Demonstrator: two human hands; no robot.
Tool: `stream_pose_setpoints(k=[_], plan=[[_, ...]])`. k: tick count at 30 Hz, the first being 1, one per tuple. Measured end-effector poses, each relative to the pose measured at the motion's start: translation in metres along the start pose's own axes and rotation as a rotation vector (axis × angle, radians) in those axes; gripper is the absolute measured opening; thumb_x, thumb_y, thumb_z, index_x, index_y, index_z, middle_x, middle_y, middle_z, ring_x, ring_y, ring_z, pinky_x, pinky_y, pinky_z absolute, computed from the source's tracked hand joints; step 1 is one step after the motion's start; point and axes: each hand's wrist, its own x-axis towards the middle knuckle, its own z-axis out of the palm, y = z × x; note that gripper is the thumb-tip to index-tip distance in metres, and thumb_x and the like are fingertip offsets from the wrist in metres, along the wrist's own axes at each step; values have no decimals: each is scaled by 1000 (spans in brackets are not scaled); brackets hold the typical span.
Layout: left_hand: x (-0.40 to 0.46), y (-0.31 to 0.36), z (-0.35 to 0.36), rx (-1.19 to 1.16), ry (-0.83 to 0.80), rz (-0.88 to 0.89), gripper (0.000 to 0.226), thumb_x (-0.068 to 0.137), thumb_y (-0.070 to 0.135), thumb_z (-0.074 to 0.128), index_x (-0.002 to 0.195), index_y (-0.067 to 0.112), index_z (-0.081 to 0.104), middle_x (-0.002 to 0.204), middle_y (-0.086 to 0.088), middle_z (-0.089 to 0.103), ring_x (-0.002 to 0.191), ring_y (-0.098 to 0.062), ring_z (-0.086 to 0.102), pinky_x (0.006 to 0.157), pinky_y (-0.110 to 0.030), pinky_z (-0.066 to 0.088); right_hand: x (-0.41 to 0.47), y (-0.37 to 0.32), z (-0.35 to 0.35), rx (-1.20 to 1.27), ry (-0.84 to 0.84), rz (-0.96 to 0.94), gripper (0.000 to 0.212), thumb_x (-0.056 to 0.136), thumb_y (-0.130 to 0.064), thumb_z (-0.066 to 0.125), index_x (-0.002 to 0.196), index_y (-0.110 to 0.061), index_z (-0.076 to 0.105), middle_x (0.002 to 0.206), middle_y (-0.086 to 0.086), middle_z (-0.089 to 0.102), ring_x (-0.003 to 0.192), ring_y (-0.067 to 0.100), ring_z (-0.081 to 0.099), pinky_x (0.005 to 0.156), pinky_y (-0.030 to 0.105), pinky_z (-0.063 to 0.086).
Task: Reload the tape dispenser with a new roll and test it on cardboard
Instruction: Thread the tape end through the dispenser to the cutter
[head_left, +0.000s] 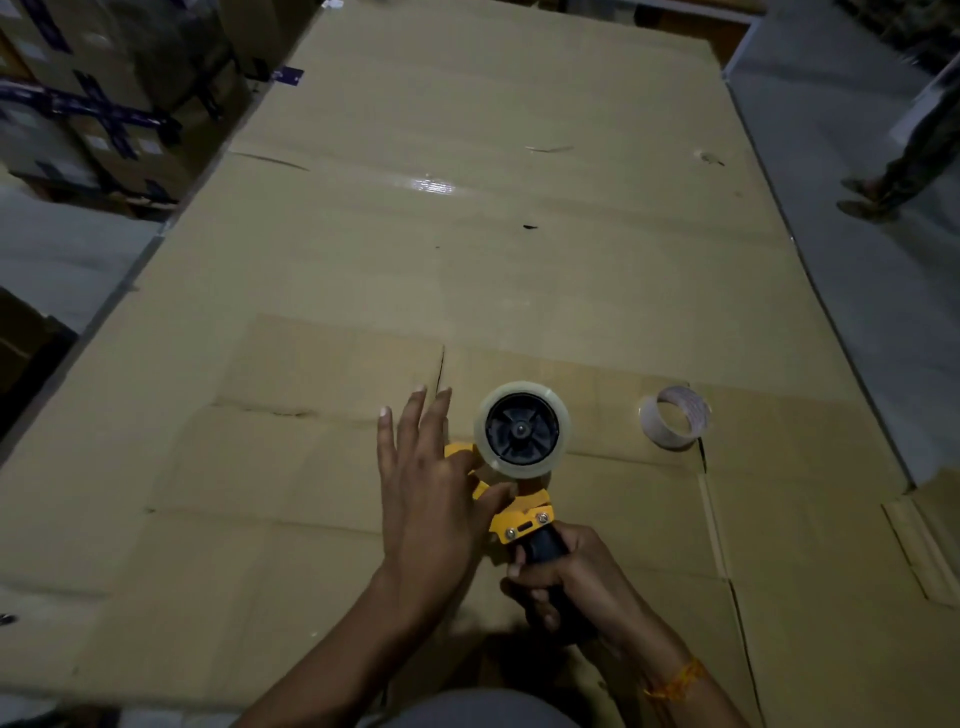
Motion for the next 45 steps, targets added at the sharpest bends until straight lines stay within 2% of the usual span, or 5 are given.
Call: stream_pose_setpoints(k=[13, 16, 19, 26, 45], plan=[[-2, 1, 5, 104, 144, 39, 28, 81, 37, 91, 96, 14, 85, 160, -21, 55, 156, -42, 43, 131, -55, 4, -3, -10, -1, -39, -23, -57, 18, 86, 8, 72, 82, -8, 65, 59, 10, 51, 46, 17, 45, 47, 27, 36], [-3, -4, 8, 8, 157, 97, 24, 84, 31, 90, 98, 12, 84, 156, -16, 60, 153, -37, 47, 131, -58, 20, -3, -8, -3, -65, -37, -60, 12, 86, 2, 76, 89, -5, 66, 61, 12, 51, 49, 20, 45, 47, 28, 39], [-1, -12, 9, -102, 139, 177, 15, 87, 29, 87, 88, 14, 84, 143, -8, 71, 149, -31, 53, 121, -57, 41, 0, -2, -7, -66, -50, -41, 13, 85, -3, 79, 90, -6, 67, 62, 14, 51, 49, 21, 44, 47, 29, 39], [5, -20, 19, -190, 64, 108, 32, 81, 41, 84, 92, 20, 63, 102, 4, 75, 130, -19, 63, 128, -46, 34, 3, 13, -11, -107, -28, -23, 23, 79, -17, 85, 86, -11, 64, 61, 13, 51, 45, 19, 45, 48, 27, 41], [-10, -28, 48, -160, 182, 76, 20, 85, 25, 89, 88, 8, 79, 153, -17, 62, 150, -36, 50, 129, -56, 28, 10, 23, 2, -134, 68, -64, 19, 86, -18, 81, 92, -11, 65, 63, 9, 58, 54, 23, 54, 52, 33, 47]])
